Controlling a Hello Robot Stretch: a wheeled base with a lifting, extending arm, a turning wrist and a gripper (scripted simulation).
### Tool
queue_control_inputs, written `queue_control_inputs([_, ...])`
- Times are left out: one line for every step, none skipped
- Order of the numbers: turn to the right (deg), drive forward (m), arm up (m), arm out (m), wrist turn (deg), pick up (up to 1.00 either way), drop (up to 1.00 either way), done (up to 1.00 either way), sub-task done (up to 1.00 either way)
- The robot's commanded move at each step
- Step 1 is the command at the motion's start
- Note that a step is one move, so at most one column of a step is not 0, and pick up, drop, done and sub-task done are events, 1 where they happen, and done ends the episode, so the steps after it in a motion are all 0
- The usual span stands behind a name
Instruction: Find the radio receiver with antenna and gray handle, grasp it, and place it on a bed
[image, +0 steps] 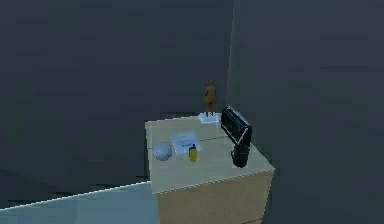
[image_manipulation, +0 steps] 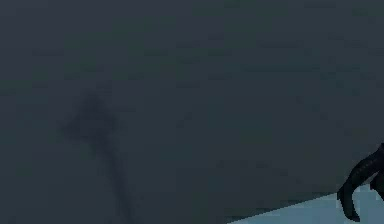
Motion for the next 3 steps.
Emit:
queue_control_inputs([-3.0, 0.00, 0.00, 0.00, 0.0, 0.00, 0.00, 0.00, 0.00])
queue_control_inputs([0.0, 0.30, 0.00, 0.00, 0.0, 0.00, 0.00, 0.00, 0.00])
queue_control_inputs([-45.0, 0.00, 0.00, 0.00, 0.0, 0.00, 0.00, 0.00, 0.00])
